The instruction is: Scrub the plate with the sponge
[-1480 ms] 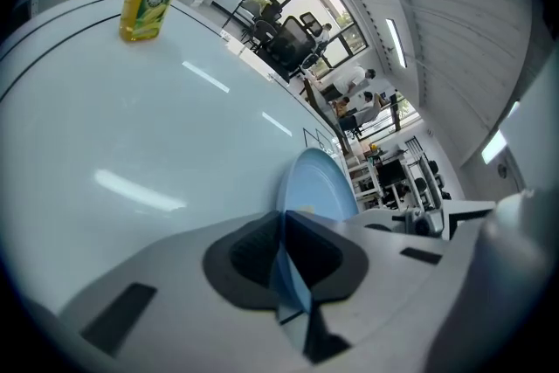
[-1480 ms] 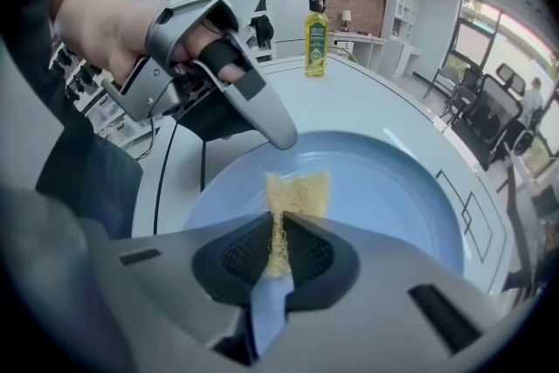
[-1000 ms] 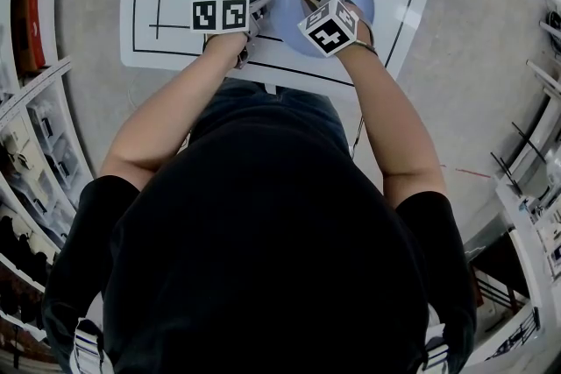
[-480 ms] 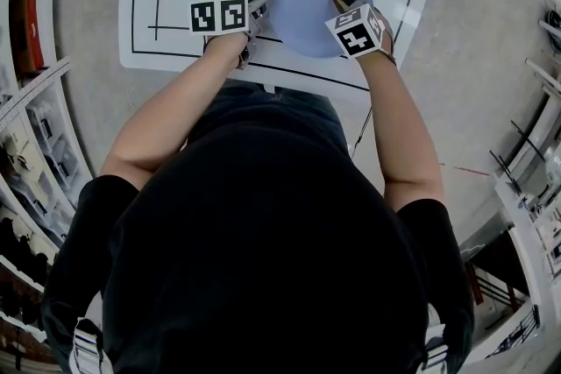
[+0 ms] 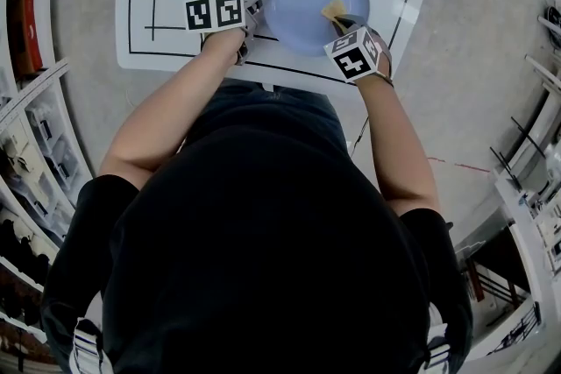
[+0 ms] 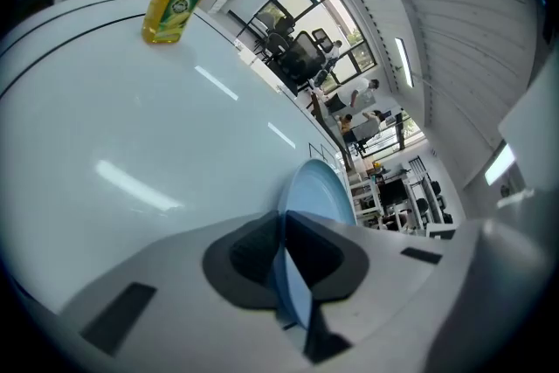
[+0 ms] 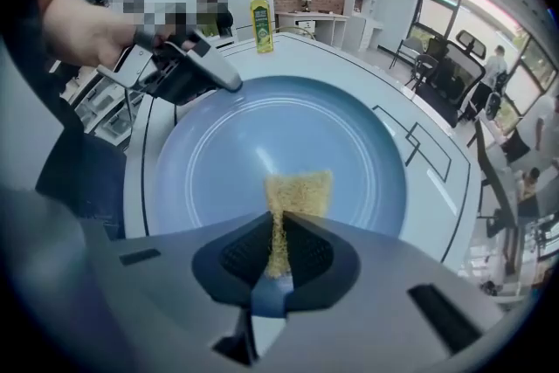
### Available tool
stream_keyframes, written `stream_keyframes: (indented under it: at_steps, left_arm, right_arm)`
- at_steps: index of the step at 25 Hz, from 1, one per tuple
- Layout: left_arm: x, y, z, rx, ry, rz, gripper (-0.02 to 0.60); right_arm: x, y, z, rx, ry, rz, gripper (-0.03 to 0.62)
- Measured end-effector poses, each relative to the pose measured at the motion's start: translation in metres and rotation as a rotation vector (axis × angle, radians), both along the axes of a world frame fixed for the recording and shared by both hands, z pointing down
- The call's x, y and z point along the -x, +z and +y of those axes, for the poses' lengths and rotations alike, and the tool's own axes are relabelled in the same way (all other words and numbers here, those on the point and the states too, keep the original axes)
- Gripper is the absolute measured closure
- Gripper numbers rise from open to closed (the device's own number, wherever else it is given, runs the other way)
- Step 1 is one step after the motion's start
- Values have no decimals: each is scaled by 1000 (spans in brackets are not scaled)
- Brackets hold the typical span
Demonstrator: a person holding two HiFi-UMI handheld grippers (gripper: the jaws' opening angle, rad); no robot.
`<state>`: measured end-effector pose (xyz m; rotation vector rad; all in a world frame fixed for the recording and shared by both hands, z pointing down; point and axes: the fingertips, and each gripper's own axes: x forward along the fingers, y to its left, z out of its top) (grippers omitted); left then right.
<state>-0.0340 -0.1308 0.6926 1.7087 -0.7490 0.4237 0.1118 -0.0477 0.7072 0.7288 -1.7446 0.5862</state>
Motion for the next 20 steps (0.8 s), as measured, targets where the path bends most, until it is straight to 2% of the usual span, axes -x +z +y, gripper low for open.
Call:
stream_keyframes:
  at_steps: [11, 20]
  left_arm:
    - [-1, 3, -2, -3, 4, -15, 549]
    - [0, 3, -1, -6, 17, -25, 551]
  right_arm:
    - [49, 2, 16, 50, -81, -52, 565]
    - [86, 2, -11, 51, -120, -111, 565]
